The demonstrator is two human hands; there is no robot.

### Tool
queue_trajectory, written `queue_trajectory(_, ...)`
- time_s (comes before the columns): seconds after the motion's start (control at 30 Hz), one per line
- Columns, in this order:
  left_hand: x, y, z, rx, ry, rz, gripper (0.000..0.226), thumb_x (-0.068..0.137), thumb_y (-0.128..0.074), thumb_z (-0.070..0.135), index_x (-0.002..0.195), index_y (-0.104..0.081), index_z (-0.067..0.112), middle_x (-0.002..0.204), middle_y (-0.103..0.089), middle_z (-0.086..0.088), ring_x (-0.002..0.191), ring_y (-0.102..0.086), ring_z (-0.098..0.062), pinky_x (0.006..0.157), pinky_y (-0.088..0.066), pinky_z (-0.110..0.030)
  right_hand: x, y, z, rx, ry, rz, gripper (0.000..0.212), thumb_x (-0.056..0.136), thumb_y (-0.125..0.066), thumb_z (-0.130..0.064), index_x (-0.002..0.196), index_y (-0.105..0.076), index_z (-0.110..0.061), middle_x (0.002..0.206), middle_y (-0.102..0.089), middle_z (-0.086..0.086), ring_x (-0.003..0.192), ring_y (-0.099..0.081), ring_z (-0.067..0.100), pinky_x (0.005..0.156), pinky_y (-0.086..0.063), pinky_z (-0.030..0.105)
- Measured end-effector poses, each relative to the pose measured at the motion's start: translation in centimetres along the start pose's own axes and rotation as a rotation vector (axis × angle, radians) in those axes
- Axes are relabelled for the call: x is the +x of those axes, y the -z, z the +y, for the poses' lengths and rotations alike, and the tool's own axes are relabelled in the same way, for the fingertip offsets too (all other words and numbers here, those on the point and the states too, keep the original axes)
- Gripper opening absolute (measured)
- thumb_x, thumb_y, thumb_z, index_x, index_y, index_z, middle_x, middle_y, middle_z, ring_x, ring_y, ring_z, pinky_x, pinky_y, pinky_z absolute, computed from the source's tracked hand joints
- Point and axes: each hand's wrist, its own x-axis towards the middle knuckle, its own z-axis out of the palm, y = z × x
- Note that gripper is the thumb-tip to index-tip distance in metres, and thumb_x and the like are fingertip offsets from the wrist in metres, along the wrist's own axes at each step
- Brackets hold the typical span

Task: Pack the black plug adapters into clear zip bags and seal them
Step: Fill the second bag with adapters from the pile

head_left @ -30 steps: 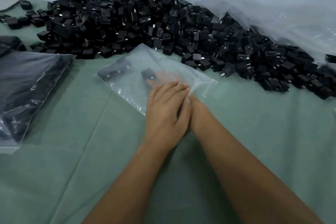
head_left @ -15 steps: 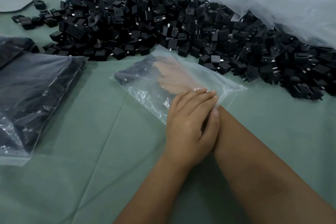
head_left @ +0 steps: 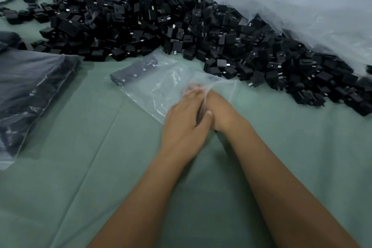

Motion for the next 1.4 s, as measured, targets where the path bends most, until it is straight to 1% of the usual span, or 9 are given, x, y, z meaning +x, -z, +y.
queue_trajectory(0.1,0.0,0.0,-0.3,0.005,0.106,-0.001,0.057,0.097,-0.048,0.029,0.151,-0.034,0.018,0.156,-0.036,0.003,0.143,-0.029,-0.009,0.119,-0.022,-0.031,-2.0,-0.8,2.6,-0.095,0.117,0.363,0.015,0.081,-0.049,-0.012,0.079,-0.064,-0.01,0.082,-0.064,0.005,0.085,-0.058,0.026,0.069,-0.046,0.034)
queue_trajectory(0.2,0.0,0.0,-0.2,0.016,0.131,-0.006,0.057,0.097,-0.048,0.029,0.152,-0.034,0.02,0.156,-0.036,0.006,0.142,-0.03,-0.008,0.118,-0.022,-0.03,-3.0,-1.1,4.2,-0.058,0.066,0.849,0.022,0.079,-0.047,-0.011,0.081,-0.069,-0.007,0.08,-0.066,0.003,0.081,-0.057,0.021,0.063,-0.045,0.031)
queue_trajectory(0.3,-0.2,0.1,-0.3,0.016,0.137,-0.017,0.057,0.098,-0.049,0.029,0.152,-0.033,0.022,0.157,-0.032,0.01,0.144,-0.026,-0.006,0.119,-0.019,-0.026,-3.0,-0.3,5.9,0.075,-0.218,1.064,0.027,0.079,-0.049,-0.006,0.098,-0.069,-0.01,0.097,-0.059,0.006,0.094,-0.05,0.021,0.07,-0.043,0.03)
queue_trajectory(0.37,-0.2,0.1,-0.3,-0.004,0.15,-0.014,0.057,0.098,-0.049,0.028,0.152,-0.033,0.024,0.157,-0.033,0.012,0.144,-0.026,-0.005,0.118,-0.019,-0.025,-2.6,-0.2,7.0,0.115,-0.438,1.032,0.04,0.082,-0.05,-0.007,0.117,-0.066,-0.018,0.116,-0.053,0.011,0.108,-0.045,0.027,0.089,-0.041,0.034)
queue_trajectory(0.5,-0.2,0.1,-0.3,-0.007,0.148,-0.018,0.055,0.096,-0.051,0.027,0.15,-0.037,0.025,0.154,-0.037,0.012,0.142,-0.03,-0.006,0.115,-0.022,-0.023,-2.0,0.0,8.4,0.239,-0.783,0.669,0.05,0.093,-0.042,-0.026,0.141,-0.043,-0.041,0.146,-0.033,0.01,0.134,-0.027,0.026,0.112,-0.017,0.036)
queue_trajectory(0.93,-0.2,0.3,-0.1,-0.014,0.164,-0.047,0.052,0.094,-0.053,0.024,0.145,-0.045,0.024,0.145,-0.05,0.01,0.133,-0.044,-0.016,0.113,-0.033,-0.038,-1.2,0.0,8.8,0.103,-0.845,0.416,0.06,0.093,-0.028,-0.04,0.15,-0.011,-0.044,0.153,-0.024,0.01,0.14,-0.017,0.026,0.112,-0.01,0.041)
queue_trajectory(1.2,-0.2,0.1,-0.1,-0.019,0.193,-0.044,0.05,0.093,-0.053,0.026,0.143,-0.048,0.026,0.117,-0.066,-0.001,0.109,-0.055,-0.022,0.108,-0.037,-0.049,-2.3,-0.1,8.5,0.359,-0.75,0.857,0.046,0.084,-0.053,-0.028,0.128,-0.042,-0.033,0.12,-0.059,0.001,0.115,-0.048,0.025,0.101,-0.033,0.038)
queue_trajectory(1.3,-0.2,0.2,0.0,-0.035,0.196,-0.04,0.049,0.093,-0.052,0.027,0.143,-0.048,0.027,0.121,-0.065,0.004,0.112,-0.055,-0.018,0.11,-0.036,-0.047,-3.2,-0.2,8.1,0.644,-0.664,1.039,0.035,0.082,-0.06,-0.023,0.108,-0.039,-0.033,0.093,-0.061,-0.009,0.085,-0.06,0.012,0.077,-0.047,0.034)
queue_trajectory(1.4,-0.2,0.1,-0.1,-0.045,0.197,-0.038,0.049,0.093,-0.053,0.026,0.142,-0.05,0.027,0.117,-0.067,-0.003,0.11,-0.058,-0.025,0.108,-0.038,-0.05,-3.6,-0.3,7.4,0.811,-0.591,1.117,0.034,0.081,-0.062,-0.02,0.1,-0.036,-0.03,0.071,-0.054,-0.013,0.054,-0.051,-0.004,0.051,-0.039,0.014)
